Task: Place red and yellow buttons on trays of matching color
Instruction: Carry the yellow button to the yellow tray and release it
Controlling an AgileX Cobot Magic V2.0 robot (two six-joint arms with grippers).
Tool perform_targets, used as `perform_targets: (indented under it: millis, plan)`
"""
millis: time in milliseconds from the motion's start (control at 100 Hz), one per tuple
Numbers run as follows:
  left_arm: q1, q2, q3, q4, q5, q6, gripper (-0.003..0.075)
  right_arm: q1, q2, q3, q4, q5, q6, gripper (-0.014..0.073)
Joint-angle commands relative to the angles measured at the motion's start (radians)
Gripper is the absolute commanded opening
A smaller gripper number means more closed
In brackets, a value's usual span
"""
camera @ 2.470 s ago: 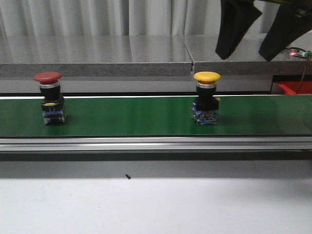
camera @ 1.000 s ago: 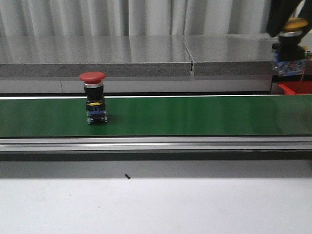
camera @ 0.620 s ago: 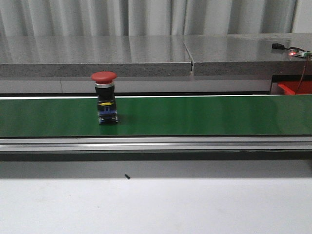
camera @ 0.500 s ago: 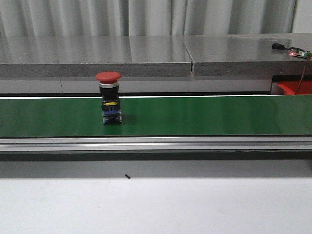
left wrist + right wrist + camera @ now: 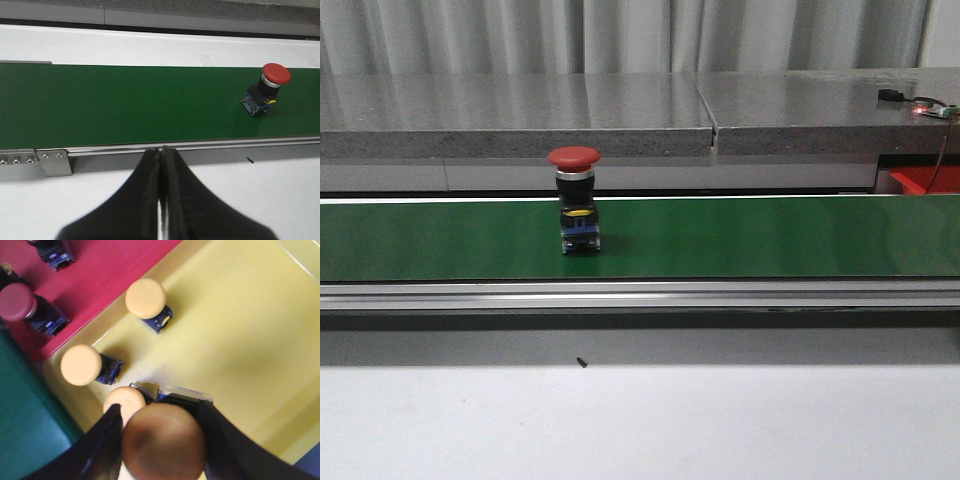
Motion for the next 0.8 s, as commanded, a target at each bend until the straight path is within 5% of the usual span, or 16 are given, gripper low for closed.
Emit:
perform_targets:
  millis: [0, 790]
  plan:
    - [-0.007, 0.004, -0.028, -0.008, -0.066, -0.006, -0.0019, -0.029, -0.001, -0.005, 0.008, -0.106, 0.002, 0.0258]
    - [-0.007, 0.004, -0.028, -0.008, -0.066, -0.006, -0.0019, -0.038, 0.255, 0.076, 0.067, -0.355, 0.002, 0.0258]
